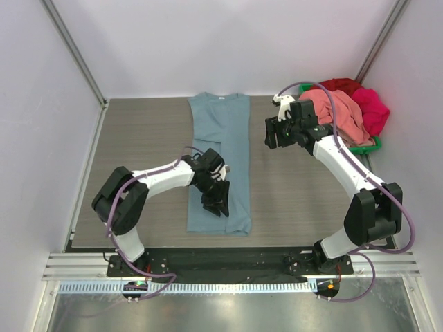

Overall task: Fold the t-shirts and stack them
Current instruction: Fold the tshirt

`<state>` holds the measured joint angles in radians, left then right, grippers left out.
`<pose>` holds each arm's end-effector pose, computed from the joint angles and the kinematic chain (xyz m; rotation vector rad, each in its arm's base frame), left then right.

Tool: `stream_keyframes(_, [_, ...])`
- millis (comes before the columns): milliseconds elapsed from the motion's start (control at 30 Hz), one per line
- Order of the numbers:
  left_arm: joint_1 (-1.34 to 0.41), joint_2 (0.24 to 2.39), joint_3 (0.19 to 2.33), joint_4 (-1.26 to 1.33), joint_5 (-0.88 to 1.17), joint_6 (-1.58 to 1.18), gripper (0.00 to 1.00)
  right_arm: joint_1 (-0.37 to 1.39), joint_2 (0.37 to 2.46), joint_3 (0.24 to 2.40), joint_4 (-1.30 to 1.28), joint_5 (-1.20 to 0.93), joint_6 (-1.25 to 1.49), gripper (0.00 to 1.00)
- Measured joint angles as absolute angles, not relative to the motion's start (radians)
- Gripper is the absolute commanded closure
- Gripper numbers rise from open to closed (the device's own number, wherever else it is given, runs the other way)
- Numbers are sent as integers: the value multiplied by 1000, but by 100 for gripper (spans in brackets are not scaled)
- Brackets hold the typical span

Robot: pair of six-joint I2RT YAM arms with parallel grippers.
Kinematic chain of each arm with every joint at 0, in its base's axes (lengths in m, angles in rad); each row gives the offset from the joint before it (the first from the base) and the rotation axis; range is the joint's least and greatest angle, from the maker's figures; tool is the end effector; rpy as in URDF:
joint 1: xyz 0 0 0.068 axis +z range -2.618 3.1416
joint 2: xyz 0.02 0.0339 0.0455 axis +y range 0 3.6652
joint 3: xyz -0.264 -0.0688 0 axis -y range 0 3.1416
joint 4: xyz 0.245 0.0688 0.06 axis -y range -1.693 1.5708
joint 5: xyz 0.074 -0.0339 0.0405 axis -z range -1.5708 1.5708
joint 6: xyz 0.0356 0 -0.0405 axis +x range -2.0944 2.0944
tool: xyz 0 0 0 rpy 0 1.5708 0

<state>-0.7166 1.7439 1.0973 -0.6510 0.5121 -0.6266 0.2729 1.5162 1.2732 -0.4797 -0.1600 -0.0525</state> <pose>0.2340 -0.2270 0.1727 -0.2358 -2.9057 0.8462 0.3256 0.0970 0.3042 -0.4544 2.2549 0.2973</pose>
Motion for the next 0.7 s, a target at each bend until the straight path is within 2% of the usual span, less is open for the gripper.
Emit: stream_keyframes(700, [-814,1837,1061,-594,578,-652,73,273,1441,1224,-476,-159,-77,34])
